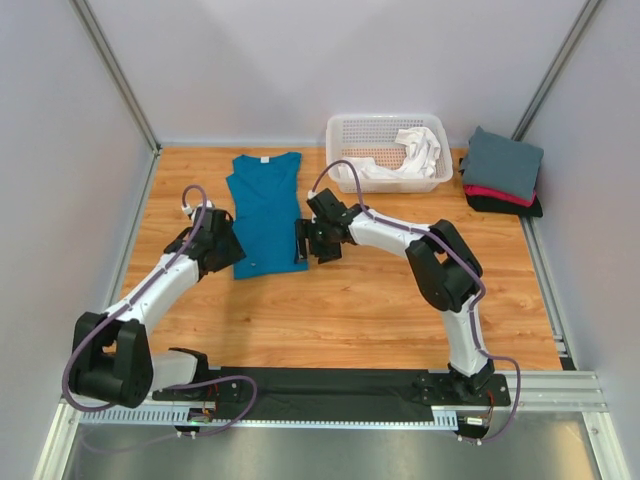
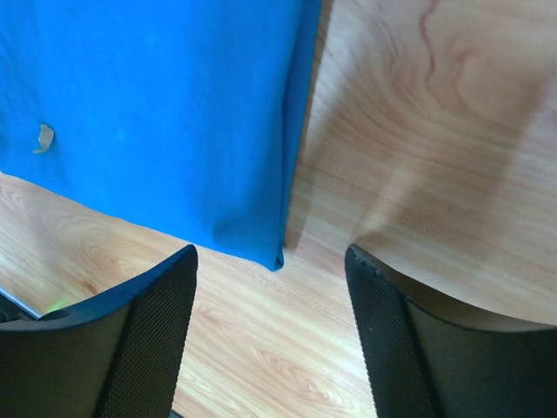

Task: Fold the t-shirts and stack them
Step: Fold the tshirt

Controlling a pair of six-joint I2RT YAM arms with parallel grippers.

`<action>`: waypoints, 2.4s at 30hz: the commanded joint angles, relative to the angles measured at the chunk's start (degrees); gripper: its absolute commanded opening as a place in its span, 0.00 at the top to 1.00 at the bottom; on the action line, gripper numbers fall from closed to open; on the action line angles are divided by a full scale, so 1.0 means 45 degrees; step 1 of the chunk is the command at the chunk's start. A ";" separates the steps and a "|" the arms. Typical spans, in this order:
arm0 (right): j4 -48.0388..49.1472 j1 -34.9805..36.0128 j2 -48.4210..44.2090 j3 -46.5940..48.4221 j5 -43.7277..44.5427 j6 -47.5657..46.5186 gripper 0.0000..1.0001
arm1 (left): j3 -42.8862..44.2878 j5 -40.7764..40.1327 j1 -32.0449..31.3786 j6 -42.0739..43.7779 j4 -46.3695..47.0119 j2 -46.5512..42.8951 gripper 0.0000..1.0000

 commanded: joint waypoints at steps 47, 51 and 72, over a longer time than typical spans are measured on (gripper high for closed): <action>0.0589 0.0310 -0.1240 -0.3131 -0.0120 0.0309 1.00 | -0.3548 0.1960 0.0731 -0.0970 0.1723 -0.0353 1.00; 0.0590 0.0466 -0.2139 -0.4482 0.0115 0.0153 1.00 | -0.3627 0.1065 -0.0827 -0.1634 0.0458 -0.1155 1.00; -0.1929 0.3043 -0.9131 -0.9679 0.1267 0.2182 1.00 | -0.2397 -0.2142 -0.8760 -0.8021 -0.8528 -0.6197 1.00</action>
